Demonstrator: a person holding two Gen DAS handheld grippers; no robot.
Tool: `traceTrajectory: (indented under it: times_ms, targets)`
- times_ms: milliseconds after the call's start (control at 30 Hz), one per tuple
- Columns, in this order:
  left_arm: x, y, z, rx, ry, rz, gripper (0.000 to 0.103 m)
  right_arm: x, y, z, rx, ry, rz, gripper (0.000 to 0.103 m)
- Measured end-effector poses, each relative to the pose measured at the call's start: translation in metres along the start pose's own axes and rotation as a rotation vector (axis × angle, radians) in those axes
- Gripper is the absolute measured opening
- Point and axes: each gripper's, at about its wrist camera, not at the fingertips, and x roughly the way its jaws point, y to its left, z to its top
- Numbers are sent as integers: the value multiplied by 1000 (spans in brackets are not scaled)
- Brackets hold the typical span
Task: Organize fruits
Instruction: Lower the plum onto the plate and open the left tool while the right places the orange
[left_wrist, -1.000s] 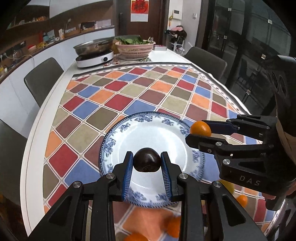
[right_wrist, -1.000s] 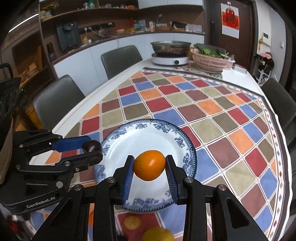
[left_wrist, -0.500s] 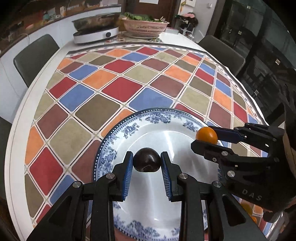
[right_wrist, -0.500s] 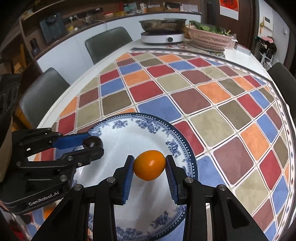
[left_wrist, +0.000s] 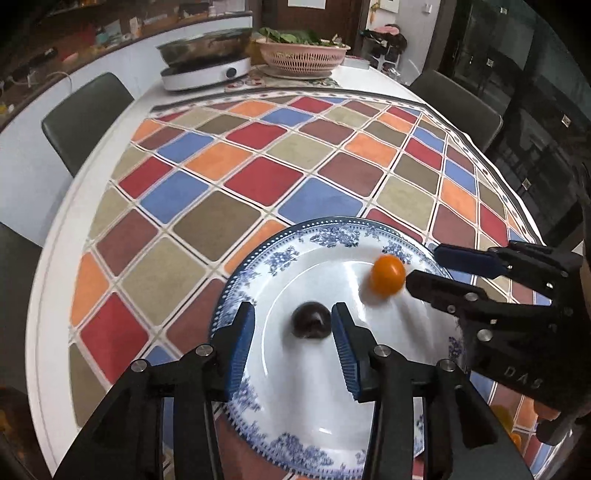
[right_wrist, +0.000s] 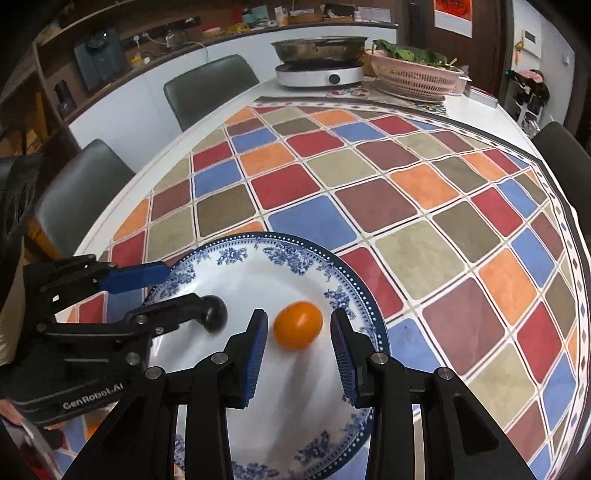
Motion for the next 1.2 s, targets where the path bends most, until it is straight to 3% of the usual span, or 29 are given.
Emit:
traceTrajectory:
  times_ms: [67, 367, 467, 567, 867, 1200]
  targets:
    - [-11, -2, -4, 6, -18, 14, 46, -8, 0, -3, 4, -14, -8, 44]
    - [-76, -17, -27, 27, -141, 60, 56, -63, 15, -19, -29, -113, -32, 45]
    - [-95, -21, -37, 31, -178, 66, 62, -81, 21, -26, -33, -145, -44, 56]
    - [-114, -24, -49, 25, -212, 82, 64, -99, 28, -36, -38, -171, -53, 57]
    - [-160, -32, -87, 3, -274, 44, 73, -143, 53, -78, -72, -217, -52, 64]
    - [-199, -41, -131, 14, -327, 69, 79, -184, 75, -117, -86, -271, -71, 70]
